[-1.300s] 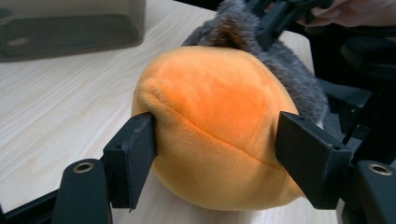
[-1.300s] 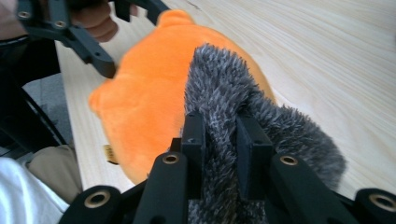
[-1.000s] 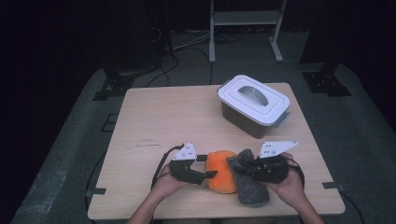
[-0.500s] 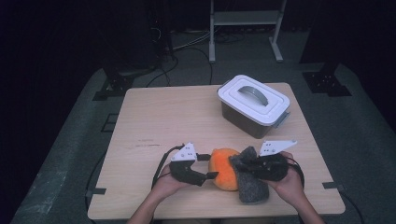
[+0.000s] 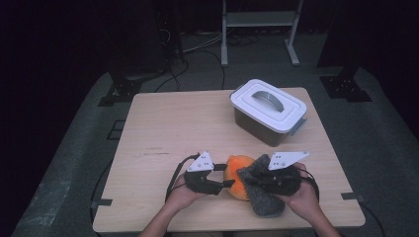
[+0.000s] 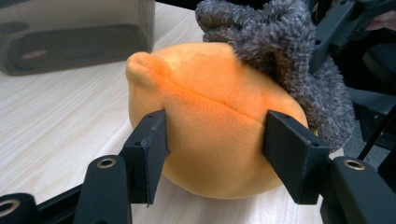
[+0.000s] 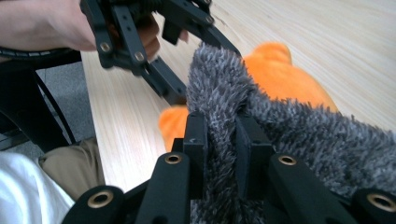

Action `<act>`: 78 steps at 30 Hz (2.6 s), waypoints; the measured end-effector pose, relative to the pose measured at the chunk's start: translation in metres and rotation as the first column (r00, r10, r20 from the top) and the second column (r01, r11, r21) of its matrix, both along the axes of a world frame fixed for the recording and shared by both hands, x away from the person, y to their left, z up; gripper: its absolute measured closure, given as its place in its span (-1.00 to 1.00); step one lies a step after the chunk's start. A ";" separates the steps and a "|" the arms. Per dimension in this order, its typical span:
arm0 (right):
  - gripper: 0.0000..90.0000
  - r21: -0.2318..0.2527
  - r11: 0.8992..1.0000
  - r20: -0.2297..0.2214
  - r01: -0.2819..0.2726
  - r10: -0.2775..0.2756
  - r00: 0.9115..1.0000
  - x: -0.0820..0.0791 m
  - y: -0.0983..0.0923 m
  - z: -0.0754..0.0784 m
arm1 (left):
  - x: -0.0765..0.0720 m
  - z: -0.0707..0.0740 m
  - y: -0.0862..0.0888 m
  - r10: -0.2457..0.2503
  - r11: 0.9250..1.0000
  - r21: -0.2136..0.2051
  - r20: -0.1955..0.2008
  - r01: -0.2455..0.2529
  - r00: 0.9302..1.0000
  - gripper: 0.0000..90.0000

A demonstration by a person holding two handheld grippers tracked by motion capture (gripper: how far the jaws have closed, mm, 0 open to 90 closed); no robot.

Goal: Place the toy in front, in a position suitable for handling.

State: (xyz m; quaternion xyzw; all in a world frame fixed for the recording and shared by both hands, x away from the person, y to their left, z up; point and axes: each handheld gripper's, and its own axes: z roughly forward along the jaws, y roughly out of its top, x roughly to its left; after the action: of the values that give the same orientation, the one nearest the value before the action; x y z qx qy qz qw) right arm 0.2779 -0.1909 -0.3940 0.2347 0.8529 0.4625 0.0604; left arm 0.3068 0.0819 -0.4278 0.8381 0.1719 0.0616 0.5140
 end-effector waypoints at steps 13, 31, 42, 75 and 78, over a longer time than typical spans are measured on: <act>0.68 -0.021 0.999 -0.006 0.026 -0.026 1.000 0.000 -0.012 0.000 | -0.002 0.002 -0.004 -0.006 0.999 -0.045 0.018 0.007 1.000 -0.08; 0.68 -0.002 0.999 -0.051 -0.034 0.034 0.998 -0.005 -0.009 -0.004 | 0.001 0.001 -0.005 0.017 0.999 -0.049 -0.006 -0.018 1.000 -0.07; 0.67 0.009 0.999 -0.055 -0.048 0.048 0.997 -0.003 -0.011 -0.002 | 0.002 -0.002 -0.004 0.003 1.000 -0.030 -0.010 -0.003 1.000 -0.08; 0.68 0.076 0.997 -0.052 0.000 0.004 0.999 0.011 -0.014 0.004 | -0.004 -0.001 -0.006 -0.035 0.999 -0.011 0.022 0.035 0.999 -0.19; 0.68 0.067 0.998 -0.081 -0.007 0.013 0.997 0.012 -0.015 -0.004 | -0.004 0.000 -0.006 -0.039 0.999 -0.013 0.015 0.039 0.999 -0.25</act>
State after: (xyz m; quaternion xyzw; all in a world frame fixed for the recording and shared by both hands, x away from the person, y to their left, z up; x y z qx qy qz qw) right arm 0.2898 -0.2058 -0.3982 0.2510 0.8399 0.4810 0.0155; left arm 0.3032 0.0759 -0.4275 0.8374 0.1521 0.0565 0.5219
